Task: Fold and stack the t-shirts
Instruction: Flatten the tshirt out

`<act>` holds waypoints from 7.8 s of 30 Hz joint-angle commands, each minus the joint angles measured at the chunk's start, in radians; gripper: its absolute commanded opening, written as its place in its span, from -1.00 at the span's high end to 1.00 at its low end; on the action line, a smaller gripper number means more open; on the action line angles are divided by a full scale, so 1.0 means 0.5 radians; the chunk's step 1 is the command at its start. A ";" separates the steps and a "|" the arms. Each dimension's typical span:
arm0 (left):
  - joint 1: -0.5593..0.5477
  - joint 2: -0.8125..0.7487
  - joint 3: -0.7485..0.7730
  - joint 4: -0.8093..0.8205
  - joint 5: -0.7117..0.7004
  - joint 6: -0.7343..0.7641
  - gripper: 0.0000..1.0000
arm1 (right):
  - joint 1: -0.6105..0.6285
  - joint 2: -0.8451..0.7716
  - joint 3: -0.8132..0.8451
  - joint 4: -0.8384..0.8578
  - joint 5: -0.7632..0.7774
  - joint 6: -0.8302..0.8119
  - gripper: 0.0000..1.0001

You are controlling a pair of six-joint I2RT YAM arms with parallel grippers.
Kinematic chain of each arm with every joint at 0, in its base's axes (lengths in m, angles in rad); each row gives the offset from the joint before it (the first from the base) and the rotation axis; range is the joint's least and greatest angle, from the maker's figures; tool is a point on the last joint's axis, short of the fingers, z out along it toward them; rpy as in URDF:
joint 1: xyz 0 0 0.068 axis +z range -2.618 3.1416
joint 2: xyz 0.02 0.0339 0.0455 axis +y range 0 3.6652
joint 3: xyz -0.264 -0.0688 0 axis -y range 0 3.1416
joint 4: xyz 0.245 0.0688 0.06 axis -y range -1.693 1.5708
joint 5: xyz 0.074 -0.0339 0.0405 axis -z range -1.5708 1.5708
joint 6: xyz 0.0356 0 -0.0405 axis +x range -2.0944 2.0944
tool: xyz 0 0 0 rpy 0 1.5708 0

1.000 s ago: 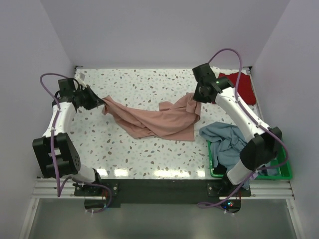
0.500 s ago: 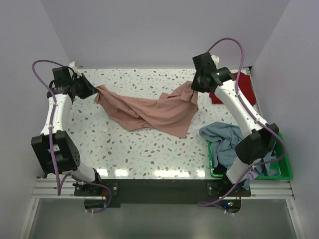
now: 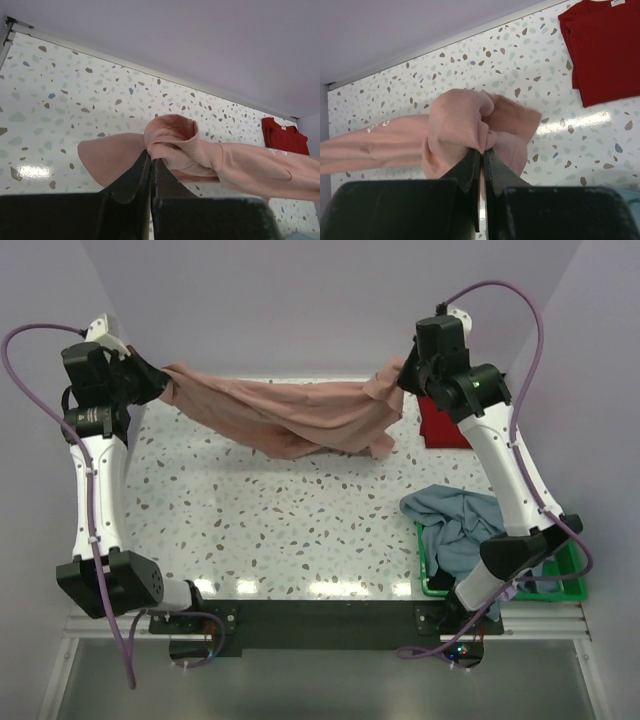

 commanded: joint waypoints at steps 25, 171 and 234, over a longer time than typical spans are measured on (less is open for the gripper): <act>0.006 0.225 -0.814 0.137 0.072 0.231 1.00 | -0.228 1.203 0.744 -0.286 -0.364 -0.228 -0.36; 0.000 0.044 -1.075 0.278 -0.302 -0.177 1.00 | -0.052 0.317 -1.314 0.078 -0.888 -0.292 1.00; -0.190 0.716 1.052 0.474 -0.090 -0.174 1.00 | -0.525 0.363 0.171 0.547 -0.720 -0.341 1.00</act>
